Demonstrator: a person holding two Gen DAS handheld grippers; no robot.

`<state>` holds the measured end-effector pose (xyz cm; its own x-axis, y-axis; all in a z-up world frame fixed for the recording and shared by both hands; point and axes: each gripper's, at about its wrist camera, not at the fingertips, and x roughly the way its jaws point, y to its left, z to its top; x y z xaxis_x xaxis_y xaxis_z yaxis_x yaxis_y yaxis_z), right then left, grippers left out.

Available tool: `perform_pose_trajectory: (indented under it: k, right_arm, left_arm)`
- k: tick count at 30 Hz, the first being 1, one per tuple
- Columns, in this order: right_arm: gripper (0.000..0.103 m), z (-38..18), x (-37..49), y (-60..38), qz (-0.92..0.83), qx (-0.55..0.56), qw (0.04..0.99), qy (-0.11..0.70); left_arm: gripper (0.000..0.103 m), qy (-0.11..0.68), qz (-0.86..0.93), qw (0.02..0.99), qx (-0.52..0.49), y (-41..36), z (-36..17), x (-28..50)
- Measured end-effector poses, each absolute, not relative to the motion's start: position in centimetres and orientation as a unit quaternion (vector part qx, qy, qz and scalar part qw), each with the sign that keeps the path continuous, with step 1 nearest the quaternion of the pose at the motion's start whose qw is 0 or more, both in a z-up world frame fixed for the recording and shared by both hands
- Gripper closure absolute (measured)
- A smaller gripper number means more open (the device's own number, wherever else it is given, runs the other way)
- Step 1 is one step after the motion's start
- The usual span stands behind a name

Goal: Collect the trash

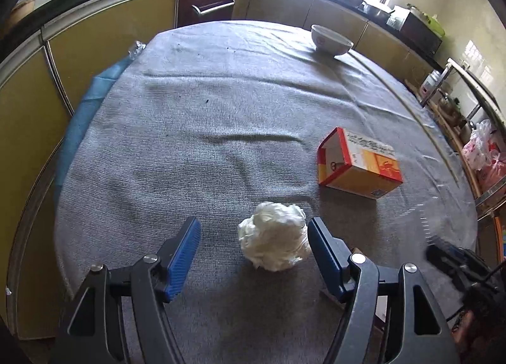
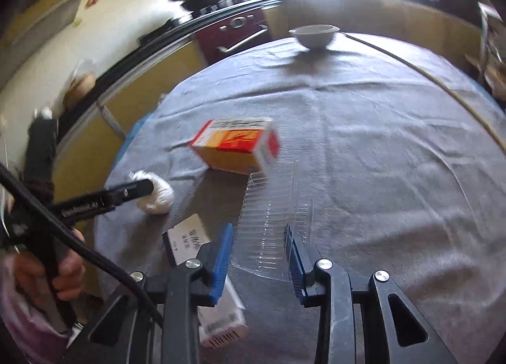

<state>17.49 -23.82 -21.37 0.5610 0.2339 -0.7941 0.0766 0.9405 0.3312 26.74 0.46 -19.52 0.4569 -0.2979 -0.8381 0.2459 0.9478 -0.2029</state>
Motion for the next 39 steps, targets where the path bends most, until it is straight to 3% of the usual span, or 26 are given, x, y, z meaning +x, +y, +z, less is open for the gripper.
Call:
perform_pose_trajectory:
  k: [4, 6, 8, 13, 26, 39]
  right_arm:
    - [0.067, -20.7, 16.1, -26.5, 0.033, 0.205, 0.867, 0.452]
    - [0.067, -20.3, 15.7, -27.2, 0.031, 0.214, 0.869, 0.446]
    - [0.067, -19.9, 15.2, -27.6, 0.031, 0.218, 0.870, 0.441]
    - [0.067, -19.5, 14.1, -27.9, 0.036, 0.228, 0.871, 0.434]
    - [0.067, -17.5, 10.7, -30.2, 0.033, 0.252, 0.882, 0.396]
    - [0.067, -15.6, 4.4, -34.2, 0.007, 0.277, 0.892, 0.358]
  left_arm:
    - [0.032, 0.497, -0.157, 0.853, -0.029, 0.2, -20.0, 27.2]
    - [0.039, 0.496, -0.159, 0.853, -0.033, 0.1, -20.1, 27.4]
    - [0.056, 0.499, -0.171, 0.848, -0.045, -0.1, -20.2, 27.4]
    - [0.069, 0.494, -0.165, 0.852, -0.053, 0.0, -19.6, 27.0]
    - [0.069, 0.469, -0.167, 0.866, -0.042, -0.2, -15.7, 23.5]
    - [0.069, 0.401, -0.164, 0.896, 0.098, -7.8, -10.6, 17.0]
